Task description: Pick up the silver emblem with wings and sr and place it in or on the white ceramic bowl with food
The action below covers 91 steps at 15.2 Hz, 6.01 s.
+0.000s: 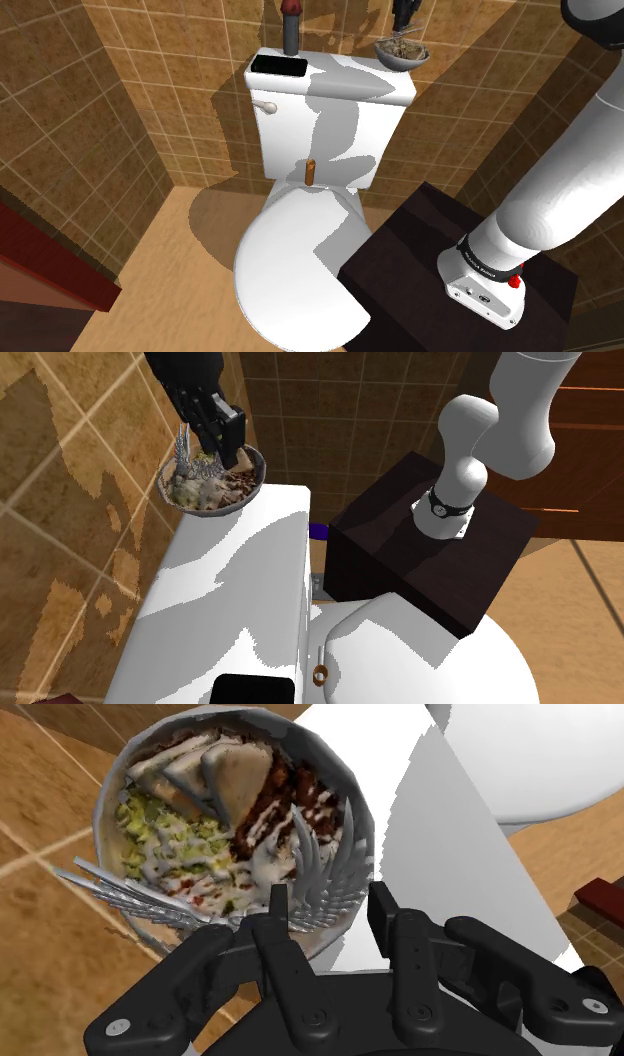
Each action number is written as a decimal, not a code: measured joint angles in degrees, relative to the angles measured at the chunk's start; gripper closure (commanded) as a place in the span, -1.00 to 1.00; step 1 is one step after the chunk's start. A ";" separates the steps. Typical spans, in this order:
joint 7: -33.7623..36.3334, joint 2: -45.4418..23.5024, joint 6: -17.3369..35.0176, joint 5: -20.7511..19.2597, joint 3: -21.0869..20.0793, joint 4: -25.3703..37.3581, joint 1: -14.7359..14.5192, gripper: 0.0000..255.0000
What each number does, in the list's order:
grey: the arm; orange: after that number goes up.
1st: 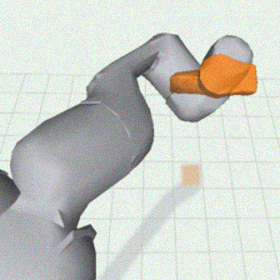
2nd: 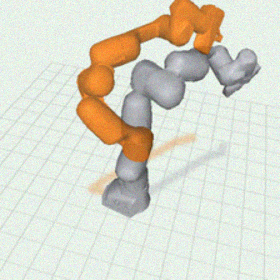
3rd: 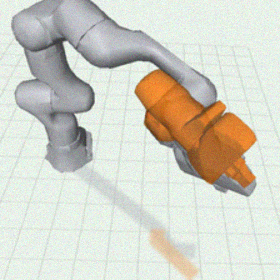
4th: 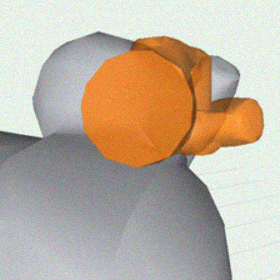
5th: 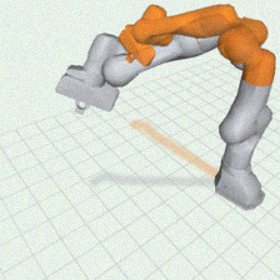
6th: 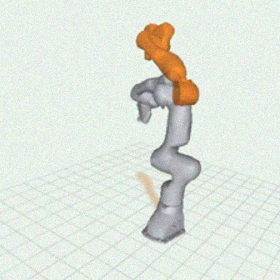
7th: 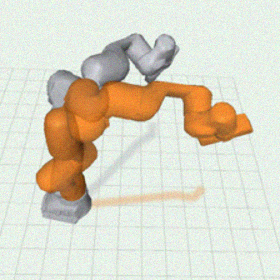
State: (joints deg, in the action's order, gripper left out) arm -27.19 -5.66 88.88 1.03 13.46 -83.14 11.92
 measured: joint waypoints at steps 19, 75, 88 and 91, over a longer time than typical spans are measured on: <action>0.24 6.89 10.58 -9.08 -0.96 -15.30 -1.47 -1.00; 0.45 9.03 11.69 -9.62 -0.94 -18.49 -1.46 1.00; 0.22 8.39 4.64 -9.36 -1.39 -10.79 -1.86 -1.00; 0.15 8.21 4.30 -9.32 -1.37 -10.33 -1.84 -1.00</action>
State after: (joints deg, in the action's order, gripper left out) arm -27.04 2.55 93.19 -8.29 12.08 -93.47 10.08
